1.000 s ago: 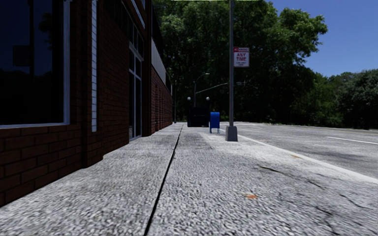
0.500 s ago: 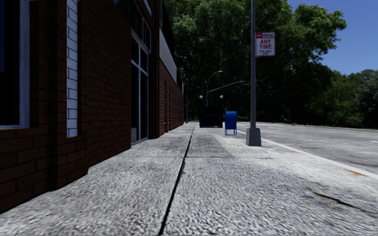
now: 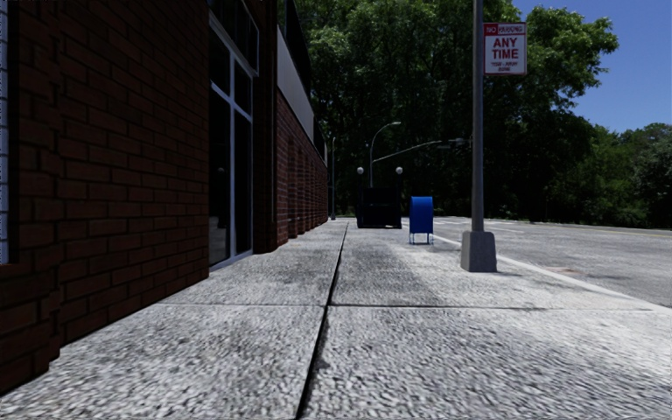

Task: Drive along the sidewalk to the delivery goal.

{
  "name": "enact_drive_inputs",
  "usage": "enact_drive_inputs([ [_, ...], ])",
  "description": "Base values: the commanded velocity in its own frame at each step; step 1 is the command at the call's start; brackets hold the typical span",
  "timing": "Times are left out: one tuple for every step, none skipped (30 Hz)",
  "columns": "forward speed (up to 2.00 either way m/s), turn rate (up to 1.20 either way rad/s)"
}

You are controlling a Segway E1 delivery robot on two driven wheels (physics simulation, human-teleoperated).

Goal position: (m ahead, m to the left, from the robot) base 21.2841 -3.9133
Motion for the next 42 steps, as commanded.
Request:
enact_drive_inputs([
  [2.0,0.0],
  [2.0,0.0],
  [2.0,0.0],
  [2.0,0.0],
  [2.0,0.0],
  [2.0,0.0],
  [2.0,0.0],
  [2.0,0.0],
  [2.0,0.0],
  [2.0,0.0],
  [2.0,0.0],
  [2.0,0.0],
  [2.0,0.0],
  [2.0,0.0],
  [2.0,0.0],
  [2.0,0.0],
  [2.0,0.0],
  [2.0,0.0],
  [2.0,0.0],
  [2.0,0.0],
  [2.0,0.0],
  [2.0,0.0],
  [2.0,0.0],
  [2.0,0.0],
  [2.0,0.0],
  [2.0,0.0],
  [2.0,0.0],
  [2.0,0.0],
  [2.0,0.0],
  [2.0,0.0],
  [2.0,0.0],
  [2.0,0.0],
  [2.0,0.0],
  [2.0,0.0],
  [2.0,0.0],
  [2.0,0.0],
  [2.0,0.0],
  [2.0,0.0],
  [2.0,0.0],
  [2.0,0.0],
  [2.0,0.0],
  [2.0,0.0],
])
